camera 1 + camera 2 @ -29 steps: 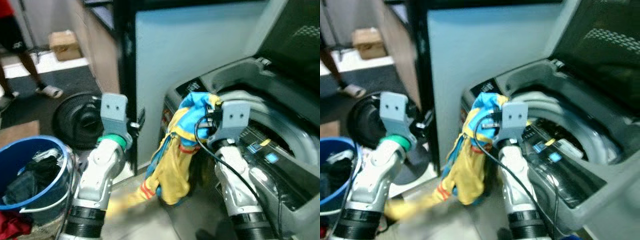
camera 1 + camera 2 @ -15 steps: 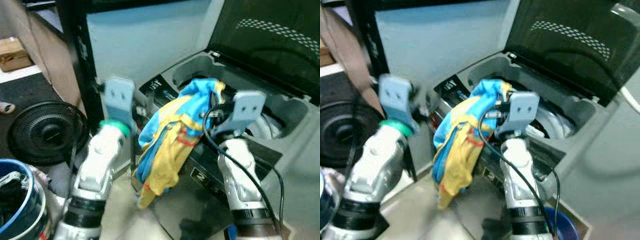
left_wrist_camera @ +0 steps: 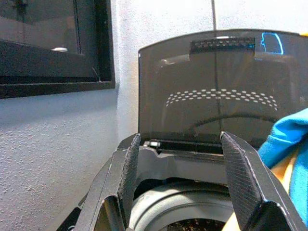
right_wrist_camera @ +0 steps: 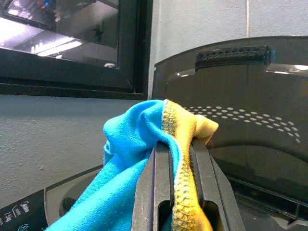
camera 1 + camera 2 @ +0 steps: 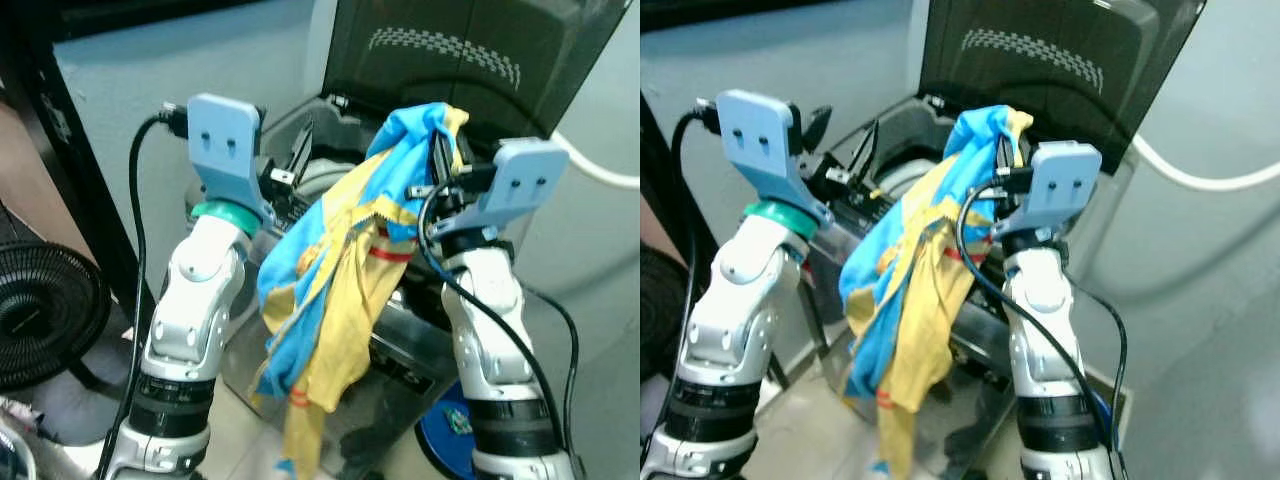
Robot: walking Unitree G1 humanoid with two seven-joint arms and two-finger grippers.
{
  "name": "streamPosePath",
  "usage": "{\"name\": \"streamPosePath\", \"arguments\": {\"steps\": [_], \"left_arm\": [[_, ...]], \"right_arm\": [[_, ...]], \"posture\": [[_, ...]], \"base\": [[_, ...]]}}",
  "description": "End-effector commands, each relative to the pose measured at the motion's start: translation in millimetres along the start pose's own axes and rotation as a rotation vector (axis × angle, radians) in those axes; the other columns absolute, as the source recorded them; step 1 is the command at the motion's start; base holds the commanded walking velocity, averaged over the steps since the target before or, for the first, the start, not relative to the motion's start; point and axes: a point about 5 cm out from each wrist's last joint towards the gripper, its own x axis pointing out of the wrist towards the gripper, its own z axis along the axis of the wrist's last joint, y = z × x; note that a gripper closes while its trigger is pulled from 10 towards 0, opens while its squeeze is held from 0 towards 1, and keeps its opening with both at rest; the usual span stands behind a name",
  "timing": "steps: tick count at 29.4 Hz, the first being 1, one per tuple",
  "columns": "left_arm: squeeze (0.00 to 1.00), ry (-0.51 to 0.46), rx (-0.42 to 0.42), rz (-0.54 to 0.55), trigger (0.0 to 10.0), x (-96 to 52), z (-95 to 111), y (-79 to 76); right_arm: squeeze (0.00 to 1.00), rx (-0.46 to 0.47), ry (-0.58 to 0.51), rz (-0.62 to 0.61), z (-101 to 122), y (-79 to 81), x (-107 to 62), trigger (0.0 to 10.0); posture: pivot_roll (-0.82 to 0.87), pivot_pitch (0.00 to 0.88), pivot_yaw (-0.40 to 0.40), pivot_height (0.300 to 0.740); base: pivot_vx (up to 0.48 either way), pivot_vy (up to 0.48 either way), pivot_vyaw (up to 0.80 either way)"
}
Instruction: Clothes washing
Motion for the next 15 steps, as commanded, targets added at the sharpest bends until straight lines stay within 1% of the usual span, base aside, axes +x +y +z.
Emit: {"name": "streamPosePath", "arguments": {"steps": [1,3,15], "left_arm": [[0.00,0.019,-0.011,0.001,10.0,-2.5,-3,-1.3],[0.00,0.035,-0.024,0.006,10.0,-4.2,-7,-2.9],[0.00,0.064,-0.037,0.023,10.0,-5.5,-11,-2.3]], "right_arm": [[0.00,-0.007,-0.008,0.007,2,0.3,-0.2,10.0],[0.00,-0.010,0.020,0.014,-4,2.1,-3.5,10.0],[0.00,-0.021,0.057,0.011,-11,0.5,-7.1,10.0]], "posture": [[0.08,0.000,0.010,0.720],[0.08,0.000,0.008,0.720],[0.08,0.000,0.006,0.720]], "base": [[0.000,0.000,0.00],[0.000,0.000,0.00],[0.000,0.000,0.00]]}}
